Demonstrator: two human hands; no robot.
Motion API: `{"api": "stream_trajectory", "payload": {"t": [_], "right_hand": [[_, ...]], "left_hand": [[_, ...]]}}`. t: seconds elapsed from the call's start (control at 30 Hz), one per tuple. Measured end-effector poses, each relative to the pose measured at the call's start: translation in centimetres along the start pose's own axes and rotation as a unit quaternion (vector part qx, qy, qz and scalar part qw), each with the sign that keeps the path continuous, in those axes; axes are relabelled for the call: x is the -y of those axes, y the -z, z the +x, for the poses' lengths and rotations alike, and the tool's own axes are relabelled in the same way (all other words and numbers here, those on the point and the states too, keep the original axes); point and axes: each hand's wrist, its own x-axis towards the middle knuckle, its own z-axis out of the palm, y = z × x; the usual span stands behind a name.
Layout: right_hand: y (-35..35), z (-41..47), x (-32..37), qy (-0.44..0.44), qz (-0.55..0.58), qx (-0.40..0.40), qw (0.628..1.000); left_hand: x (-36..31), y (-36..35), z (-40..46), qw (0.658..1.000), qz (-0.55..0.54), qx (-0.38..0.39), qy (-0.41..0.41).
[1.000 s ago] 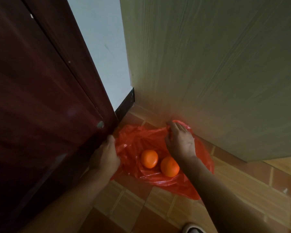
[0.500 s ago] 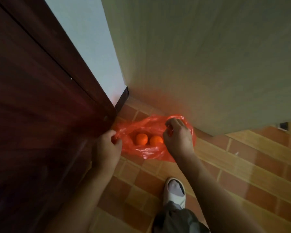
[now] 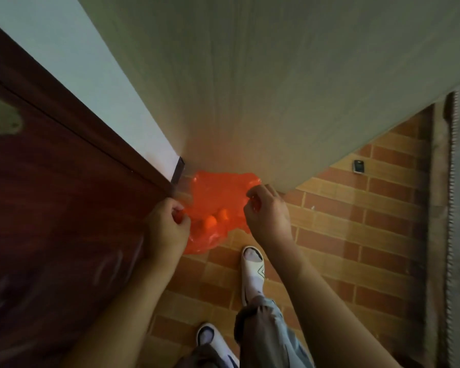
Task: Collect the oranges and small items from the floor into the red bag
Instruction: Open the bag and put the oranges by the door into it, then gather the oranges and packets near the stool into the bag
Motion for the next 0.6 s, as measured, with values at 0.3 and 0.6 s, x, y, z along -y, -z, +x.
{"api": "stream_trajectory", "payload": {"t": [0.3,0.6], "right_hand": [[15.0,-8.9,10.7,-0.012,-0.043,-0.053,0.998],[29.2,-17.2,17.3,-0.024,-0.053,-0.14,0.988]], "left_hand": [[-12.6,12.8,-6.8,0.995,-0.007,0.007,-0.099],[-23.8,21.6,-11.9,0.977,0.008,0.033,-0.209]]}}
